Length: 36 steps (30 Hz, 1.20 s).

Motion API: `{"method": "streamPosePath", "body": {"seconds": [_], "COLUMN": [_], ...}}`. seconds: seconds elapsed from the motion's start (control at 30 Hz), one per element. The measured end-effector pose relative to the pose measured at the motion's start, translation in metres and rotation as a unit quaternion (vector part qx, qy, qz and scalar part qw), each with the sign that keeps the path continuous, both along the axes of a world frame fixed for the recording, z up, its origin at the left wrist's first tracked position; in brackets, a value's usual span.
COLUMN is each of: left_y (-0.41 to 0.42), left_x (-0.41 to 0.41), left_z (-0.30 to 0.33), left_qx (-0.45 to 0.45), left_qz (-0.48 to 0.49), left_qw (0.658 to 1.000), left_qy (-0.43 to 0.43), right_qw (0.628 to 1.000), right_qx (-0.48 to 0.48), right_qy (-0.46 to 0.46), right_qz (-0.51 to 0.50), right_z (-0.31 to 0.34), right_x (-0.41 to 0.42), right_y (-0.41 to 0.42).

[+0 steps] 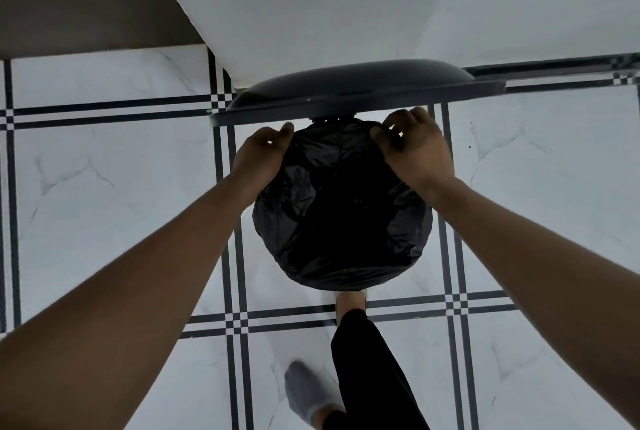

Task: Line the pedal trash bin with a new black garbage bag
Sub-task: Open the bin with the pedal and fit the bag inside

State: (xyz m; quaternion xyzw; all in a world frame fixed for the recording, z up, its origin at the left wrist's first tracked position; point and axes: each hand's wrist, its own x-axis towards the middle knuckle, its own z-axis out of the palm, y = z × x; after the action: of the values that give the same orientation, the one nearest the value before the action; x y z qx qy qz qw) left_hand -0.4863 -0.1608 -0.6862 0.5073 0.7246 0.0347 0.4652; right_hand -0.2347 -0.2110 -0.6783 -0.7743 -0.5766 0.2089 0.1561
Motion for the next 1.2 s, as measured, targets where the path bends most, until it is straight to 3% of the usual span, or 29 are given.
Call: {"method": "streamPosePath", "body": {"seconds": [0.1,0.23,0.4,0.43,0.53,0.6,0.73,0.83,0.97,1.03,1.13,1.2], "left_y": [-0.007,-0.006,-0.008,-0.009,-0.017,-0.027,-0.047,-0.052,-0.058,-0.065,-0.078,-0.090], "left_x": [-0.006,-0.009,-0.002,-0.002,-0.002,-0.005,-0.007,-0.007,-0.007,-0.004,0.001,0.007], "left_z": [0.000,0.000,0.003,0.003,0.004,0.008,0.003,0.000,0.002,0.005,0.006,0.008], "left_qx": [-0.010,-0.035,-0.047,-0.048,-0.026,-0.032,-0.049,-0.042,-0.028,0.015,0.102,0.139], "left_qz": [-0.008,0.035,0.067,0.082,0.164,0.168,0.163,0.231,0.280,0.274,0.273,0.273], "left_qw": [1.000,0.998,0.996,0.995,0.986,0.982,0.985,0.972,0.957,0.960,0.957,0.951], "left_qy": [-0.013,-0.038,-0.028,-0.021,0.017,0.078,0.042,-0.026,-0.076,-0.062,-0.003,0.044], "right_qw": [0.989,0.904,0.880,0.894,0.966,0.985,0.968,0.944,0.942,0.966,0.988,0.997], "right_qx": [-0.086,-0.224,-0.238,-0.223,-0.126,-0.077,-0.123,-0.134,-0.182,-0.107,0.124,0.047], "right_qy": [0.104,0.302,0.339,0.316,0.125,0.022,0.122,0.180,0.159,0.070,0.029,0.041], "right_qz": [-0.054,-0.203,-0.232,-0.226,-0.190,-0.151,-0.183,-0.242,-0.231,-0.224,-0.088,0.049], "right_z": [0.000,0.000,0.006,0.006,0.012,0.015,0.007,-0.002,0.000,0.009,0.033,0.033], "right_x": [0.004,0.008,0.011,0.012,0.013,0.006,-0.005,-0.002,0.001,-0.006,-0.046,-0.083], "right_y": [0.011,0.031,0.036,0.035,0.014,-0.007,-0.020,-0.010,-0.002,-0.008,-0.041,-0.063]}}
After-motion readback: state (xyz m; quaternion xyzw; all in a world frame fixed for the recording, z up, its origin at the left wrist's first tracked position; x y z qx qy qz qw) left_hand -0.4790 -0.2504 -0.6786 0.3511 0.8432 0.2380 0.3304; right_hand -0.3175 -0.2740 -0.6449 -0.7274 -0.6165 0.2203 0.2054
